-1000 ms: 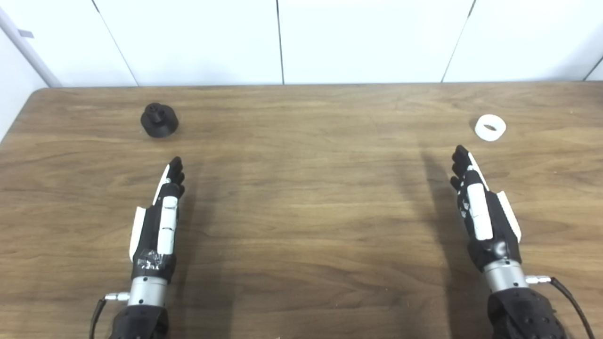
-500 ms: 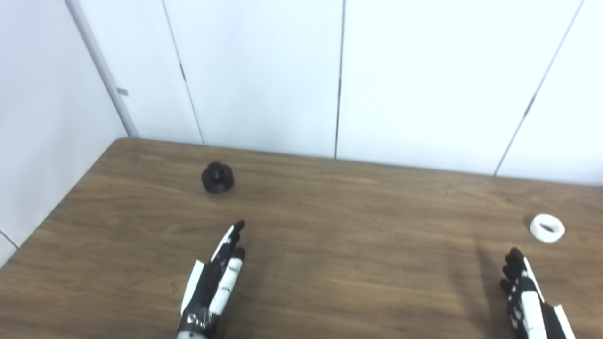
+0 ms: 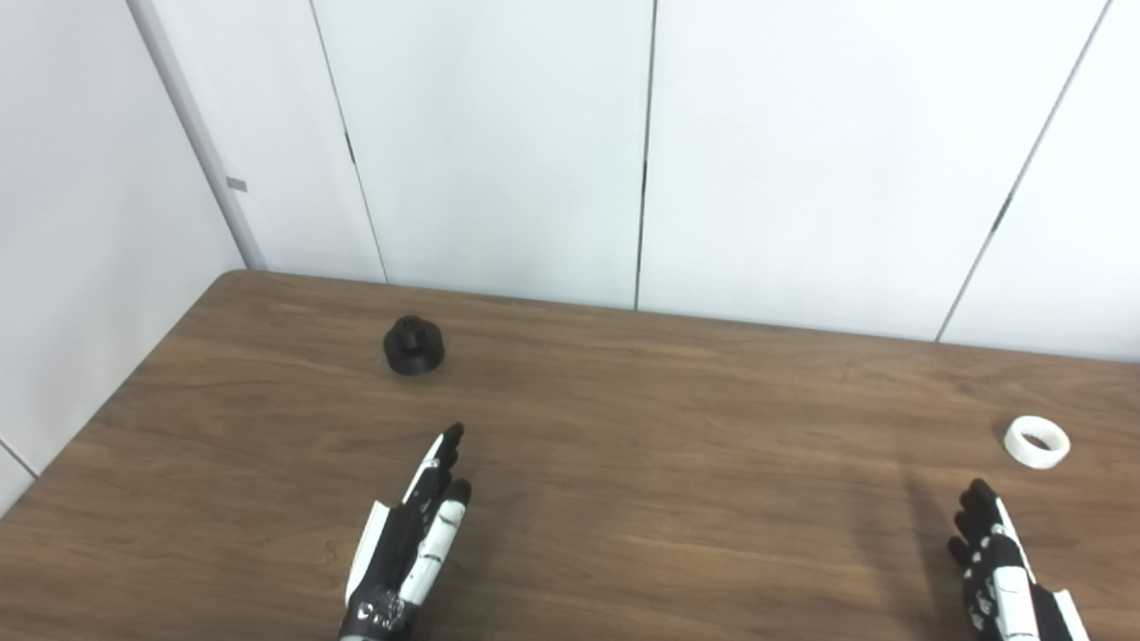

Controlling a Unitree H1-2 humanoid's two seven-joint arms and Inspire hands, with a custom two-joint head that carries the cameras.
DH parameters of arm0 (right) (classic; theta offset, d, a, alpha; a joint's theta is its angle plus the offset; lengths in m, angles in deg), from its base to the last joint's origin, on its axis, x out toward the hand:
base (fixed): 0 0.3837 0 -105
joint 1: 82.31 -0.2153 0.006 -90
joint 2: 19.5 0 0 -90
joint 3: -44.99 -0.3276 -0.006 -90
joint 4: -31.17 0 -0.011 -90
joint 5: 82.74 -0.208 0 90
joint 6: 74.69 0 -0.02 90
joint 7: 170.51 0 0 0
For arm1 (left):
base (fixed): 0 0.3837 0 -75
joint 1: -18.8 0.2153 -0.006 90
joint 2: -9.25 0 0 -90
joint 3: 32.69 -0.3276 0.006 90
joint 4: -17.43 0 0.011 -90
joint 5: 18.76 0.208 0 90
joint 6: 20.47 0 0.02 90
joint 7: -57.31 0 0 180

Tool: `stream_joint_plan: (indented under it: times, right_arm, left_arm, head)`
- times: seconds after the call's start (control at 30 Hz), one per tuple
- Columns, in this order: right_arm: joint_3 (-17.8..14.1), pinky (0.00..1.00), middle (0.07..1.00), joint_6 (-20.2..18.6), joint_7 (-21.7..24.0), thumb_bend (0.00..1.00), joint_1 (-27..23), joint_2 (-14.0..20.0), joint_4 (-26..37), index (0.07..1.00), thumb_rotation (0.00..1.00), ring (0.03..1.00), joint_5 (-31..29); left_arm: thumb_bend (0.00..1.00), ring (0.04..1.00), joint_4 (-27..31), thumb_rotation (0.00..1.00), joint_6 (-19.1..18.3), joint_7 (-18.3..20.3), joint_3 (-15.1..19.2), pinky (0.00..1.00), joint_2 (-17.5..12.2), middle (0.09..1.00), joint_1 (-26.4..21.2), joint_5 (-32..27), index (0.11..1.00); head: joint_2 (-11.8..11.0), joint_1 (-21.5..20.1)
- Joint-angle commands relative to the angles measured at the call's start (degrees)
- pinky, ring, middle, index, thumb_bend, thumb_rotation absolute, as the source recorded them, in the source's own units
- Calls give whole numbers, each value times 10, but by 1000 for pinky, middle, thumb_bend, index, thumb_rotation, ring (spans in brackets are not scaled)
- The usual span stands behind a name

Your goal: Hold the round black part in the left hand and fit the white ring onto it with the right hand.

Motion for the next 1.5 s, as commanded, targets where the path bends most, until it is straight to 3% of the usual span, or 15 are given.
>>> stream_joint_plan:
  times: [0.0, 0.1, 0.23, 0.37, 0.53, 0.73, 0.97, 1.23, 1.47]
  right_arm:
    - [0, 1000, 1000, -2, 1, 550, 27, 16, 13, 993, 1000, 1000, 1]
    - [-1, 1000, 1000, 5, 0, 538, 26, 16, 10, 992, 1000, 1000, 1]
    - [-1, 1000, 1000, 7, 2, 557, 25, 18, 6, 993, 1000, 1000, 0]
    - [-2, 1000, 1000, 4, 3, 547, 24, 20, 1, 999, 1000, 1000, -1]
    - [-2, 1000, 1000, 15, 3, 549, 21, 19, -11, 997, 1000, 1000, -7]
    - [1, 1000, 1000, 16, 2, 557, 20, 19, -12, 999, 1000, 1000, -3]
    - [1, 1000, 1000, 19, 2, 562, 18, 17, -16, 1000, 1000, 1000, -7]
    - [3, 1000, 995, 23, -2, 579, 18, 17, -18, 997, 1000, 1000, 4]
    - [3, 1000, 987, 24, -4, 568, 19, 17, -16, 987, 1000, 1000, 12]
  left_arm:
    - [561, 997, 35, 616, -14, -17, 2, 1000, 24, 996, 21, 27, 986]
    - [712, 995, 73, 484, -61, -25, 9, 1000, 21, 982, 17, 57, 975]
    - [890, 986, 117, 390, -140, -6, 25, 950, -19, 992, -15, 92, 979]
    - [923, 1000, 120, 339, -169, 0, 52, 994, -58, 1000, -54, 123, 980]
    - [951, 1000, 90, 363, -206, -7, 80, 996, -101, 1000, -105, 171, 992]
    - [967, 1000, 30, 351, -204, -13, 101, 1000, -139, 1000, -145, 189, 981]
    - [1000, 1000, -52, 398, -203, -28, 99, 1000, -173, 996, -195, 223, 939]
    - [1000, 1000, -160, 418, -201, -27, 66, 1000, -215, 998, -258, 258, 898]
    - [1000, 1000, -243, 419, -201, -34, 47, 1000, -224, 997, -312, 255, 874]
  head:
    - [3, -4]
    - [2, -2]
    - [0, -1]
    - [0, -1]
    - [-1, 0]
    - [-1, 0]
    - [0, 0]
    - [-1, -4]
    - [-1, -4]
